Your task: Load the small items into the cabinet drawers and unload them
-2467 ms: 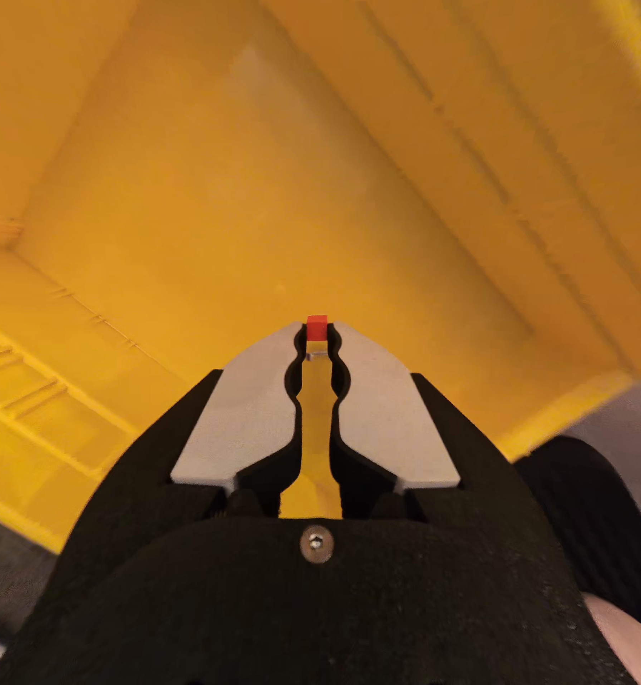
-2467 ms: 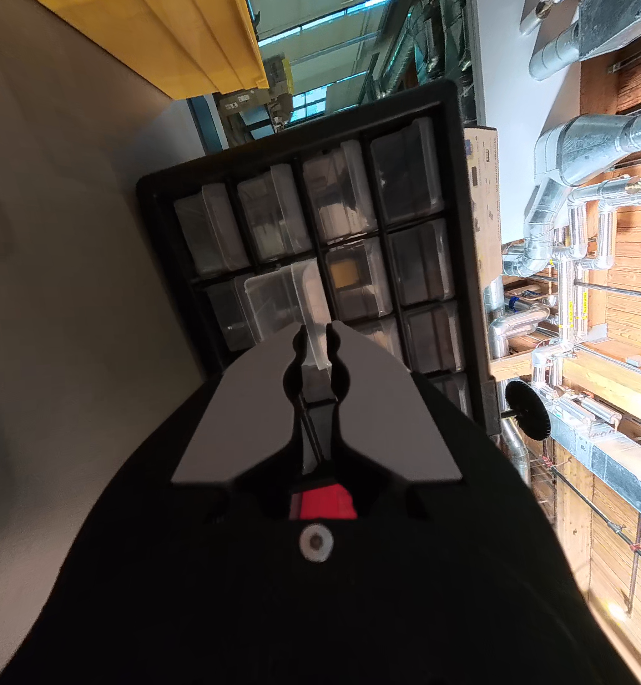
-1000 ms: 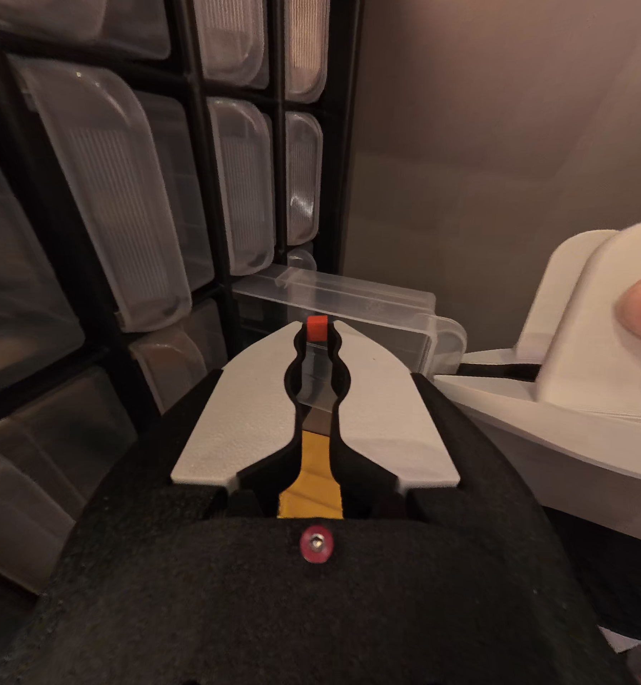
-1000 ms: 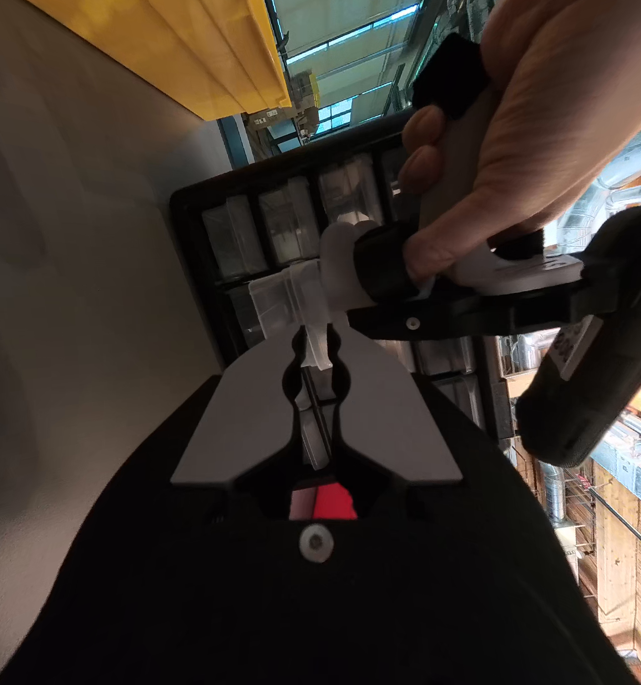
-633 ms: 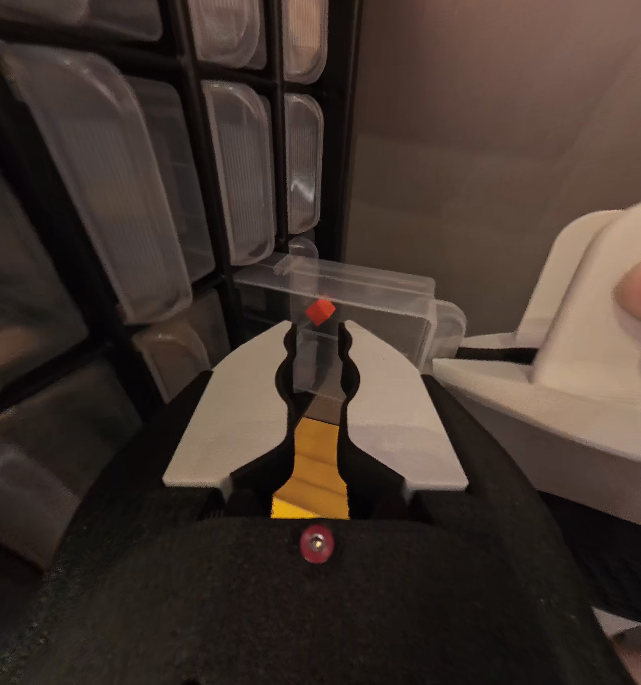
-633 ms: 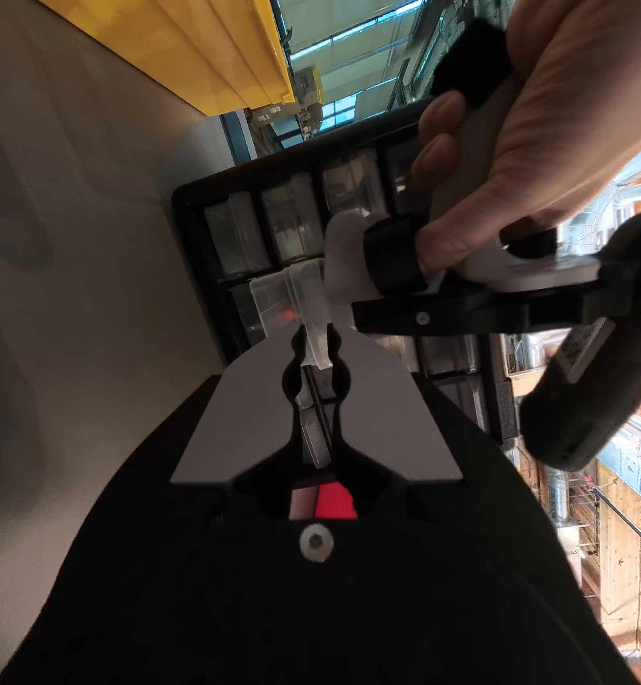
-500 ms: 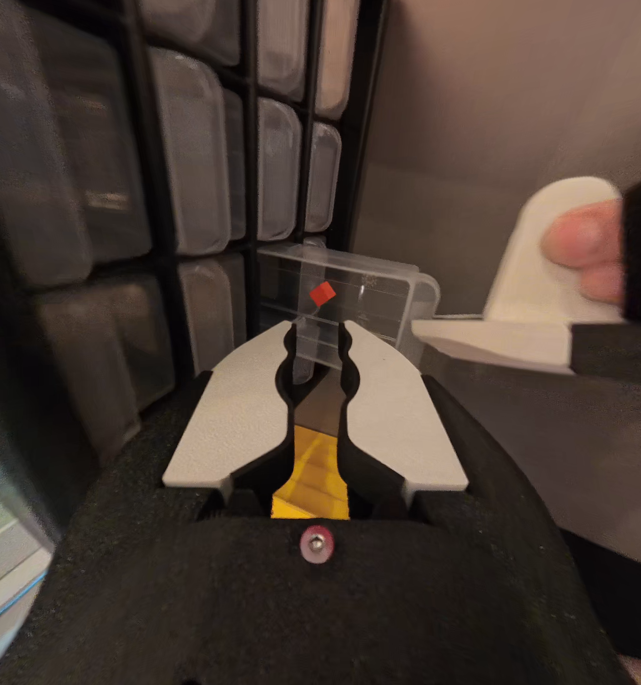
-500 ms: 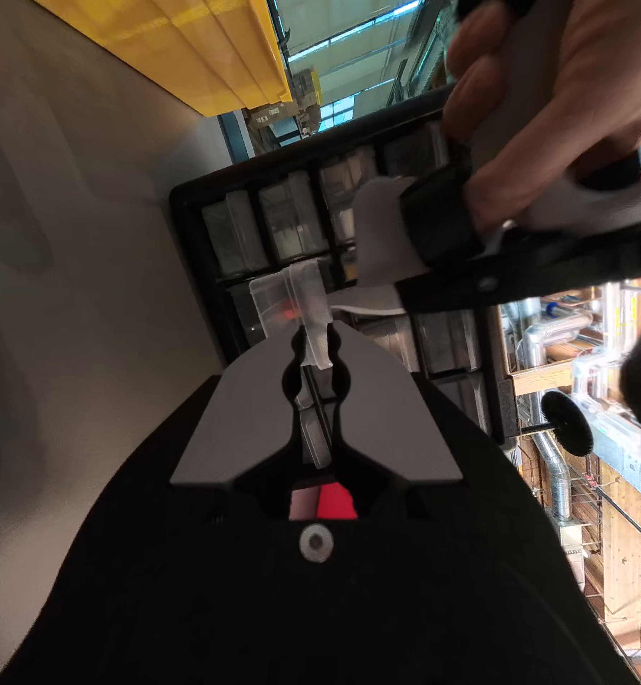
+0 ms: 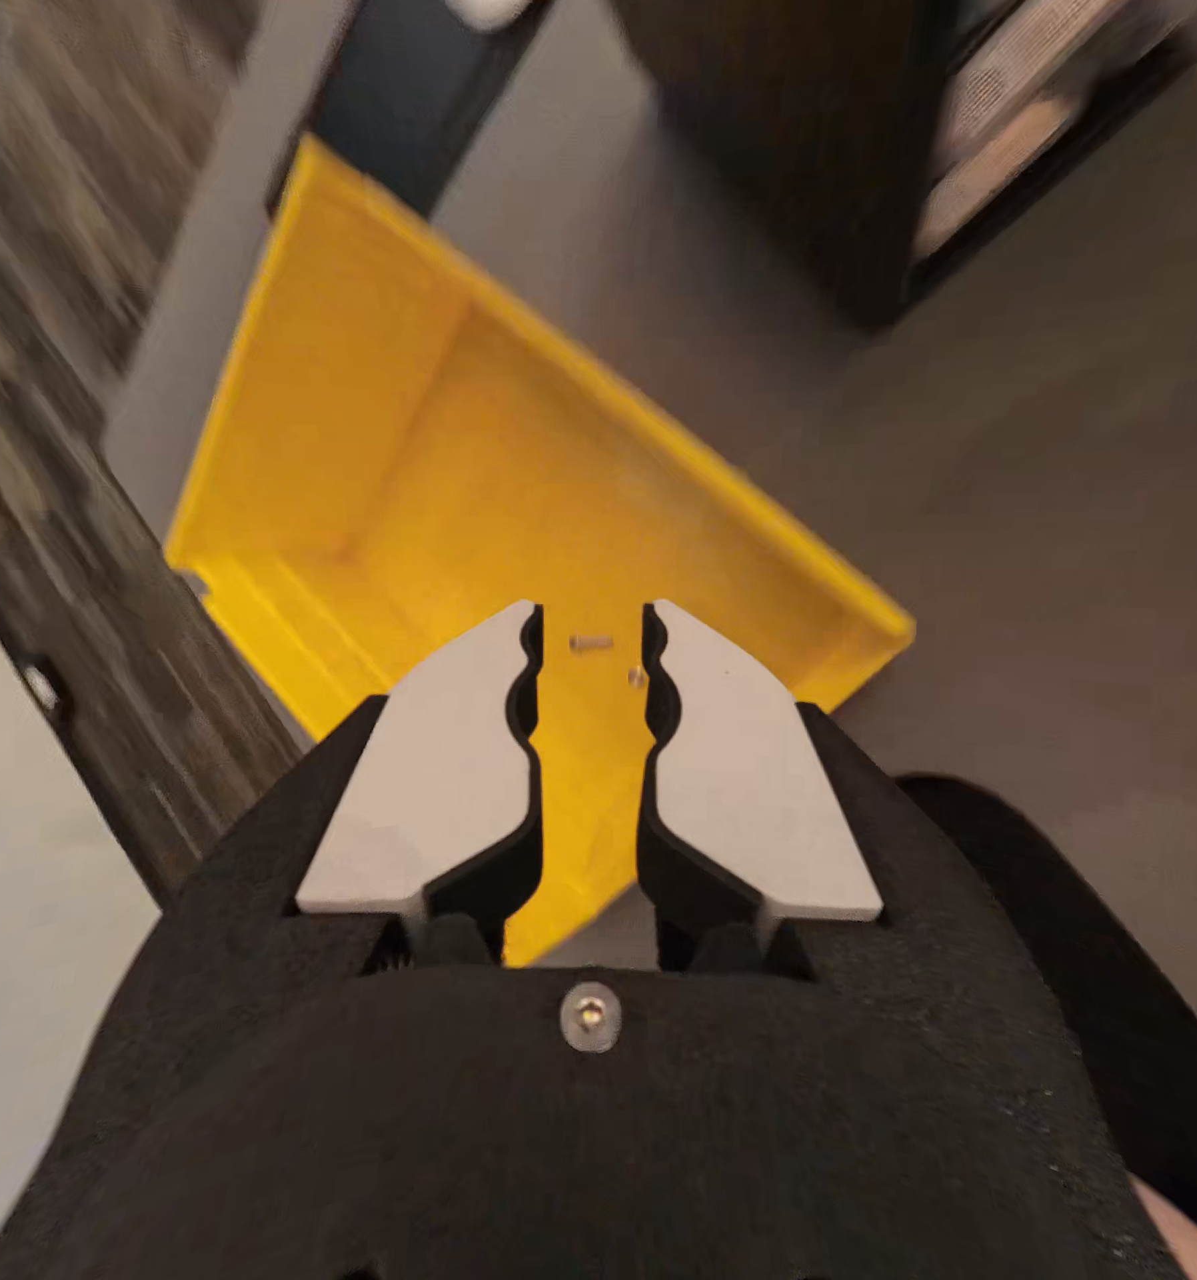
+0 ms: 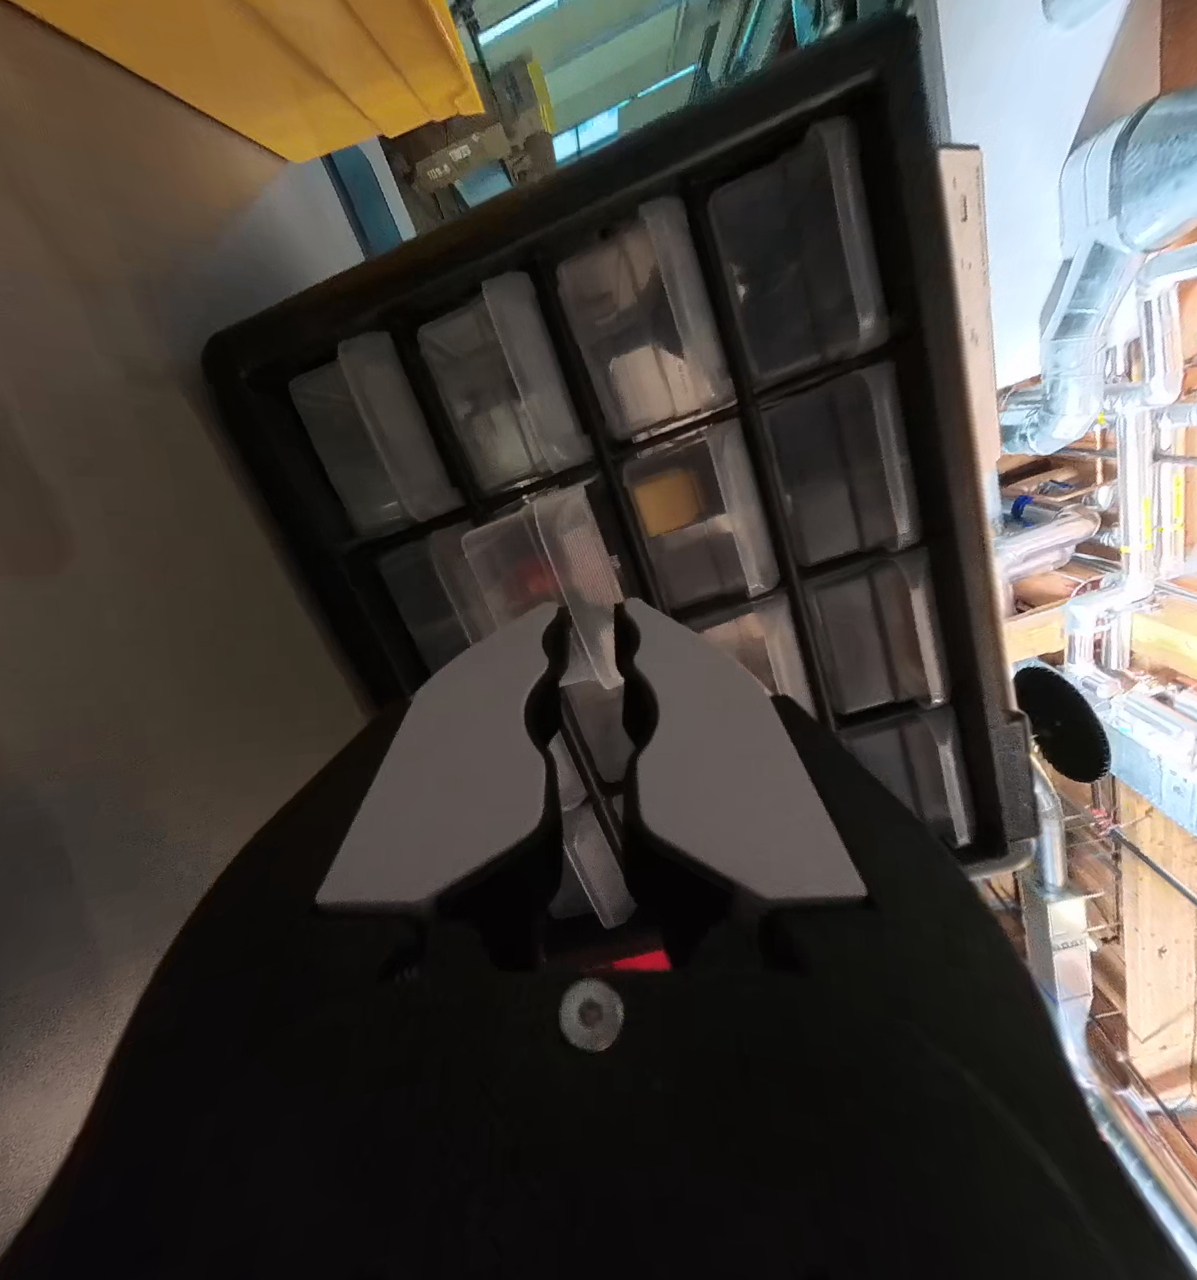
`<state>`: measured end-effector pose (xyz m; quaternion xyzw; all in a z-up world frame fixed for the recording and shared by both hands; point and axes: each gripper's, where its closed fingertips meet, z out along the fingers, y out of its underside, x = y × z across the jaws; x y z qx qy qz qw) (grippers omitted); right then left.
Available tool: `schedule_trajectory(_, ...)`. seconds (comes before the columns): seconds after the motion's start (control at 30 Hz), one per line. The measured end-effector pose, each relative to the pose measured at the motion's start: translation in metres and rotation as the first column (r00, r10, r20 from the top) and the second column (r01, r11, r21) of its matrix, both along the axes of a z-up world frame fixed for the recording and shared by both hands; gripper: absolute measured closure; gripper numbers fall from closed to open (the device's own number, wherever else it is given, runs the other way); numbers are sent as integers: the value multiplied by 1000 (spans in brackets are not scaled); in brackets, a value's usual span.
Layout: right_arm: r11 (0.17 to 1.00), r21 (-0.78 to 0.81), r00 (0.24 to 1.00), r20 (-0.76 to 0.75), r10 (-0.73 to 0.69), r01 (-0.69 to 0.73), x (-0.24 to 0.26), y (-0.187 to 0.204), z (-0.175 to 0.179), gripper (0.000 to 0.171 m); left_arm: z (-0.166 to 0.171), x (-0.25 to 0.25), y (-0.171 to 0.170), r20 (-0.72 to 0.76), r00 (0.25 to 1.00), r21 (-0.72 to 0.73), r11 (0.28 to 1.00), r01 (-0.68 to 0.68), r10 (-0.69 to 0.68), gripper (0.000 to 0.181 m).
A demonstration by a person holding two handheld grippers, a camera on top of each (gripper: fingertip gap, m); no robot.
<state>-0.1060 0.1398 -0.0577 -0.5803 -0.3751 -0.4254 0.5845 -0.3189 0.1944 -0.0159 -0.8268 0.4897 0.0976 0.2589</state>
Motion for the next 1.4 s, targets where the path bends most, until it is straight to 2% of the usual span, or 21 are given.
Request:
schedule_trajectory(0.2, 1000, 1, 999, 22, -24, 24, 5, 16, -1, 151, -38, -63, 17, -15, 974, -204, 953, -224, 226, 144)
schedule_trajectory(0.43, 999, 2, 998, 40, -43, 43, 7, 34, -2, 148, -88, -69, 23, -21, 953, -413, 866, -283, 301, 140)
schedule_trajectory(0.53, 999, -3, 997, 53, -48, 48, 7, 35, -1, 148, -111, -78, 20, -89, 942, -487, 810, -326, 324, 135)
schedule_trajectory(0.77, 999, -26, 999, 47, -24, 25, 11, 14, -4, 148, -134, -73, 27, -60, 897, -590, 709, -386, 438, 135)
schedule_trajectory(0.87, 1000, 1, 997, 71, -22, 22, 24, 3, -1, 148, -135, -72, 29, -58, 888, -593, 700, -398, 455, 136)
schedule_trajectory(1.03, 996, 11, 995, 58, -85, 85, 55, 11, -2, 147, -137, -77, 32, -91, 888, -555, 718, -421, 451, 148)
schedule_trajectory(1.2, 992, 76, 989, 103, -107, 99, 58, 17, 6, 149, -138, -78, 37, -90, 900, -535, 742, -405, 426, 174)
schedule_trajectory(1.4, 993, 63, 989, 103, -105, 99, 62, 20, 3, 155, -137, -77, 38, -55, 897, -568, 725, -390, 439, 176)
